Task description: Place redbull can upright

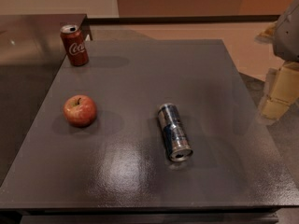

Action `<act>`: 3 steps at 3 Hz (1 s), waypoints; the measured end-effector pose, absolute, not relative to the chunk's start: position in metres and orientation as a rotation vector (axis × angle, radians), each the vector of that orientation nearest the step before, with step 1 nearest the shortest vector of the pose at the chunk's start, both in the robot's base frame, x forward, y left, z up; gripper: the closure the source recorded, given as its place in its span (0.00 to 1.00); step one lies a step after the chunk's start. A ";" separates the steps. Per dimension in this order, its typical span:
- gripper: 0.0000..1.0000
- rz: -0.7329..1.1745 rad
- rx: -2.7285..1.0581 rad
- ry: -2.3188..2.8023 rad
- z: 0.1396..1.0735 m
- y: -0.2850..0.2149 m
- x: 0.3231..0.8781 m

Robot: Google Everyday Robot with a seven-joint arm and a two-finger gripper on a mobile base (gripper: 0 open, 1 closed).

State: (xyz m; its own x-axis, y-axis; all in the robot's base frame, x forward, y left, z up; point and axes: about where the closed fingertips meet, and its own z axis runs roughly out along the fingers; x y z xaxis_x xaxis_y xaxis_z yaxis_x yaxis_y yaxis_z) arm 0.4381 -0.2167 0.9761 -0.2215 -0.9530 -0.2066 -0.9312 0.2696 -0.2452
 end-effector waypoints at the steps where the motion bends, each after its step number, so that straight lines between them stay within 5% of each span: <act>1: 0.00 -0.098 -1.725 2.232 0.976 -0.217 0.438; 3: 0.00 -0.086 -1.833 2.141 0.976 -0.205 0.443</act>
Offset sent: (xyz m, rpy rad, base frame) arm 0.0136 0.0362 -0.0052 -0.0221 0.0100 0.3453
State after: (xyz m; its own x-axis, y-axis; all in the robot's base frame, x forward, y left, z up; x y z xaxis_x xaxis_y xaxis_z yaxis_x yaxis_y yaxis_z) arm 0.4427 -0.2053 0.9763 -0.1251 -0.9715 -0.2014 -0.9521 0.1746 -0.2509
